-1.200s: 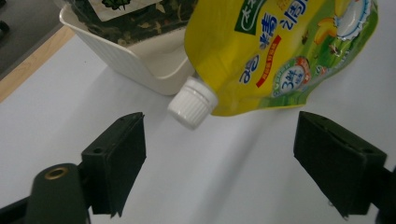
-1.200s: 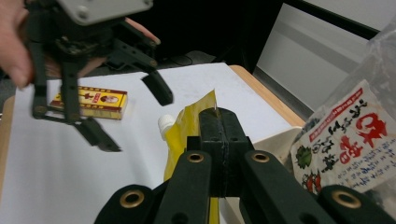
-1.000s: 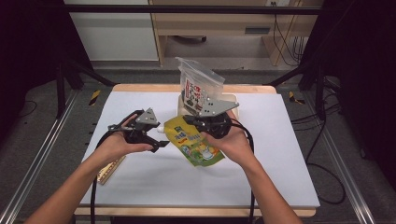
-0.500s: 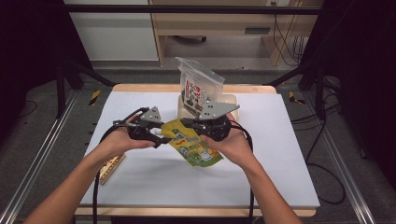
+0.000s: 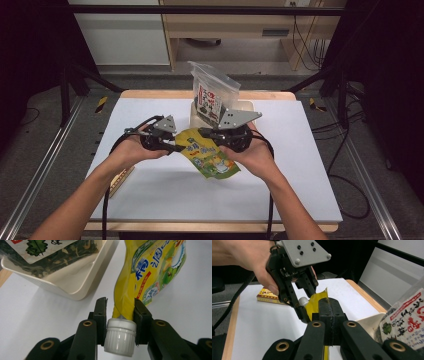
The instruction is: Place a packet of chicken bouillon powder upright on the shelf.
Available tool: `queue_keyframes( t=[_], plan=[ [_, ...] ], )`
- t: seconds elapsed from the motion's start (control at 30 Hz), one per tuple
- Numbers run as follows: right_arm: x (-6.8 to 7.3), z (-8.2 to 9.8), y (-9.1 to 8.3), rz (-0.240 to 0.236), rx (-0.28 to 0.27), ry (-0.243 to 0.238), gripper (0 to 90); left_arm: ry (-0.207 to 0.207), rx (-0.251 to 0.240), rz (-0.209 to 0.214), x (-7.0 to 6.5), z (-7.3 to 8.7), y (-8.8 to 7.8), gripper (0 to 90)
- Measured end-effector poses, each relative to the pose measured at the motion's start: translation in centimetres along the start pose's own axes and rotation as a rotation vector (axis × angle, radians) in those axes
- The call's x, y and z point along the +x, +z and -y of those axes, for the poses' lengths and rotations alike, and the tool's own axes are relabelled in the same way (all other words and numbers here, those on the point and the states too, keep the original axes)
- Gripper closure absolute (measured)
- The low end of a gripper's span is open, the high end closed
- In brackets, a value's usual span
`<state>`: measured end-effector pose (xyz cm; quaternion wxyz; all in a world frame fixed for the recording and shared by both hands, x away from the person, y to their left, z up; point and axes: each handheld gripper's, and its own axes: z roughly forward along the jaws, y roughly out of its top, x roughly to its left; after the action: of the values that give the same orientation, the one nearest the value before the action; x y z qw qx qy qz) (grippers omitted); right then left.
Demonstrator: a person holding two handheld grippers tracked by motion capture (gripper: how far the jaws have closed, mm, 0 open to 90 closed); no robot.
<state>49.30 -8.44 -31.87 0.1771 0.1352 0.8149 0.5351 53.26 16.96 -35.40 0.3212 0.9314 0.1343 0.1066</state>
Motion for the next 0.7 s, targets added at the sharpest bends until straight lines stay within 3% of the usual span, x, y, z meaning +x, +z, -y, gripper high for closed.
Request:
queue_keyframes(
  t=[0.4, 0.7],
  plan=[
    [-0.9, 0.5, -1.9, 0.039, 0.058, 0.002, 90.0, 0.088, 0.06, -0.058, -0.9, -2.8, -1.3, 69.8],
    [-1.3, 0.9, -2.4, 0.029, 0.107, 0.018, 89.5, 0.138, 0.083, -0.075, -1.5, -3.7, -1.2, 69.9]
  ],
)
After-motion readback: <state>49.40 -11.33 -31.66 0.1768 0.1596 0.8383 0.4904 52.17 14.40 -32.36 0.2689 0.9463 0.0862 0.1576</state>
